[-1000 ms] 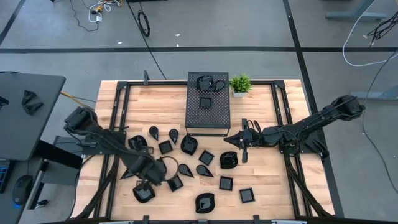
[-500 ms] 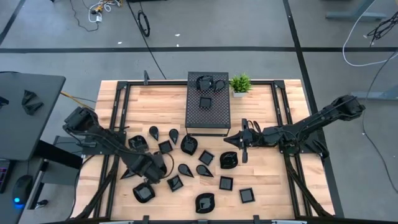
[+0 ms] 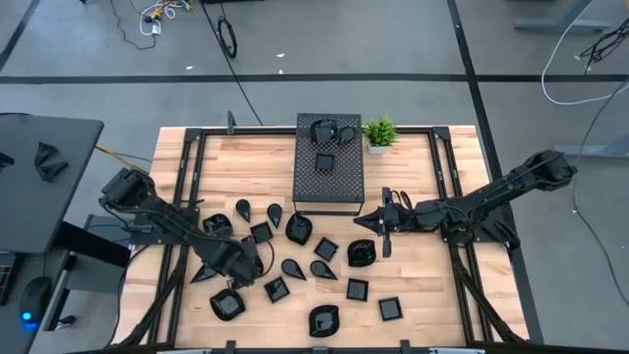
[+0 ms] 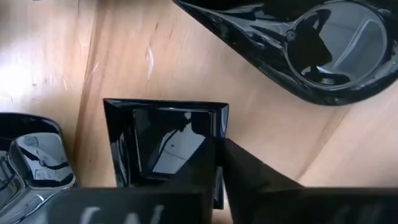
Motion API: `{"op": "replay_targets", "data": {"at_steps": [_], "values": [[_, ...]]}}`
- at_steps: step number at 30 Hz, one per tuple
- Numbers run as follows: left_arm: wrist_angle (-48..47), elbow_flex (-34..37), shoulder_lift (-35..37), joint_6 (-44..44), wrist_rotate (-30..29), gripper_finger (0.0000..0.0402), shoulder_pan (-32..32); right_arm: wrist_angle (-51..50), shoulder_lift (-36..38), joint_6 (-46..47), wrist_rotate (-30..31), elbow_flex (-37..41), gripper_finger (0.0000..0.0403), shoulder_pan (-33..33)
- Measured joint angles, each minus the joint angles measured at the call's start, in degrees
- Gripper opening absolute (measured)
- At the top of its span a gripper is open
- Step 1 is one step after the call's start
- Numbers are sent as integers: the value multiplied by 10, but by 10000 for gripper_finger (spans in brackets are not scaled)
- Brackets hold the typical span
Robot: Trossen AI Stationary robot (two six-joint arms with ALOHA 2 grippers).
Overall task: Pick & Place Mini shaped plates
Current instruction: Stack the black square plate on top of the black square plate on the shelf
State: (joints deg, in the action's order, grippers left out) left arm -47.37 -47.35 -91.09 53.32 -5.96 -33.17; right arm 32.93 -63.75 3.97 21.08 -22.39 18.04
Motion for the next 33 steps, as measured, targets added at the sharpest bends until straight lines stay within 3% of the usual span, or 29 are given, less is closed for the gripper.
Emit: {"op": "replay_targets", "data": {"at_steps": [7, 15, 21, 28, 33], "values": [[-63, -40, 39, -13, 8, 9, 0, -1, 0, 0, 1, 0, 8, 0], [-214, -231, 81, -101, -40, 7, 30, -5, 0, -1, 1, 0, 8, 0], [-180, -405, 63, -305, -139, 4, 135, -4, 0, -3, 10, 0, 8, 0], [-67, -549, -9, -582, -141, 3, 319, -5, 0, 3, 10, 0, 8, 0], [-43, -605, -81, -695, -138, 3, 401, -5, 0, 24, 10, 0, 8, 0]]}}
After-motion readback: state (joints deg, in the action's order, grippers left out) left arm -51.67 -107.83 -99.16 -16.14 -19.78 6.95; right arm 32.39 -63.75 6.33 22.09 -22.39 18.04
